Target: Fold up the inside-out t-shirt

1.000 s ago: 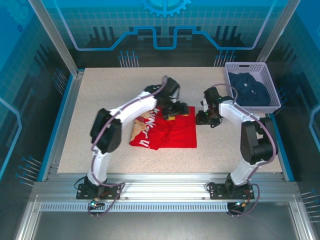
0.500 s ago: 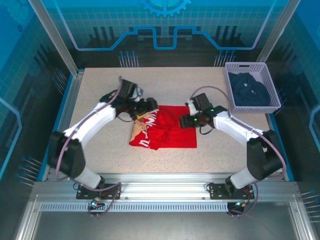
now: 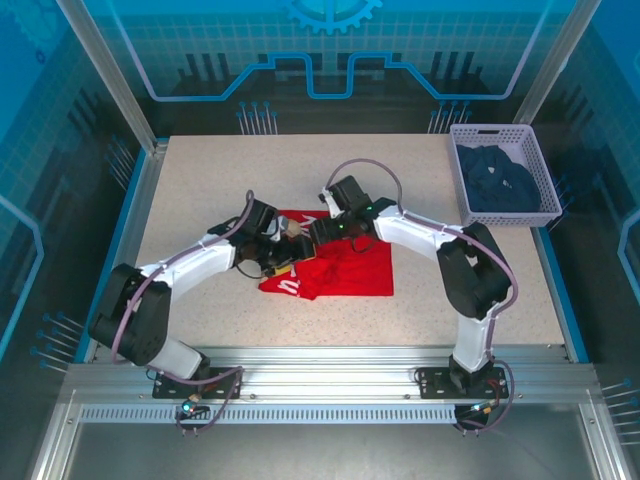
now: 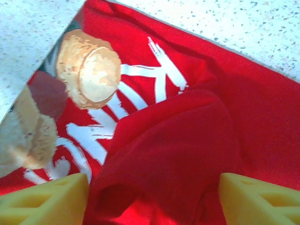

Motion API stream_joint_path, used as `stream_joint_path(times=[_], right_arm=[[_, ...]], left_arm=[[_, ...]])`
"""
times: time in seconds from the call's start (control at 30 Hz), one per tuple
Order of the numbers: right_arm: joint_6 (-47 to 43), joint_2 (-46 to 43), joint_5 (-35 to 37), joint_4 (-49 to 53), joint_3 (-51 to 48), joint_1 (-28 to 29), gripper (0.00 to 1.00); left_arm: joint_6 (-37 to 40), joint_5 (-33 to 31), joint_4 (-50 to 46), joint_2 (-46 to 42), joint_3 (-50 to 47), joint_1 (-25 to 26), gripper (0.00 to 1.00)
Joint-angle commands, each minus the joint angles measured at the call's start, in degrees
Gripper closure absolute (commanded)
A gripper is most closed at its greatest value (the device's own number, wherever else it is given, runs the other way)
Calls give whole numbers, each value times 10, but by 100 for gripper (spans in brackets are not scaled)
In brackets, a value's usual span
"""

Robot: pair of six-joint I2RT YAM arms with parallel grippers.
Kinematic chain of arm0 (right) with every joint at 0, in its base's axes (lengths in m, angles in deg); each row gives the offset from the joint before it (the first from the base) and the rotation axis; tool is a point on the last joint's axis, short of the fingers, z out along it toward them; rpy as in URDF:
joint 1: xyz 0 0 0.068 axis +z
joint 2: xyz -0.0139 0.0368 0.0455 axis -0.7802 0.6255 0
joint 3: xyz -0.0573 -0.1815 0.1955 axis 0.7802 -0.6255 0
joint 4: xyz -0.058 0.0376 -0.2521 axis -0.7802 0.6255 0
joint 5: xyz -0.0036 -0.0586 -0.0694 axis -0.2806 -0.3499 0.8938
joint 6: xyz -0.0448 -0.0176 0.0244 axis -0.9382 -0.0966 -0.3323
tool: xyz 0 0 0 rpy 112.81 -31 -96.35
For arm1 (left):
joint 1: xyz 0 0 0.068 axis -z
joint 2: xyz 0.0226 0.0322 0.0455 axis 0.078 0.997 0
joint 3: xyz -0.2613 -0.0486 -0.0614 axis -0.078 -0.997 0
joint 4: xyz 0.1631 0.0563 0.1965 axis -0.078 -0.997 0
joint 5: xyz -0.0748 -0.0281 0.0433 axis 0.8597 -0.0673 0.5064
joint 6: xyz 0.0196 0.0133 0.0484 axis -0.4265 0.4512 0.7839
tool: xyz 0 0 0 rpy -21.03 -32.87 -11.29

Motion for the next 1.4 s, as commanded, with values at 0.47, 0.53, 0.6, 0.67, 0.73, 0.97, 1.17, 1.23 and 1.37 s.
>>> stream_joint_path(times=[0.47, 0.53, 0.6, 0.67, 0.73, 0.97, 1.17, 1.23, 1.37], right_arm=[[3, 34, 12, 104, 94, -32, 85], [-11, 42, -6, 130, 115, -42, 86], [-21, 50, -23, 153, 133, -51, 87], [-30, 56, -41, 178, 152, -60, 88], [-40, 65, -58, 202, 169, -70, 88], [-62, 106, -114, 268, 234, -105, 88], [-74, 141, -160, 310, 284, -127, 86], [-77, 149, -171, 317, 294, -133, 86], [-80, 165, -194, 333, 318, -141, 86]], left_arm=[[10, -10, 115, 47, -2, 57, 80], [17, -10, 118, 46, 7, 68, 85], [21, -9, 123, 43, 14, 79, 88], [26, -11, 129, 39, 20, 89, 91], [33, -12, 135, 37, 28, 99, 93], [51, -14, 138, 64, 69, 129, 96], [74, -19, 125, 91, 121, 151, 96], [79, -18, 122, 100, 137, 154, 96], [90, -21, 116, 119, 157, 162, 97]])
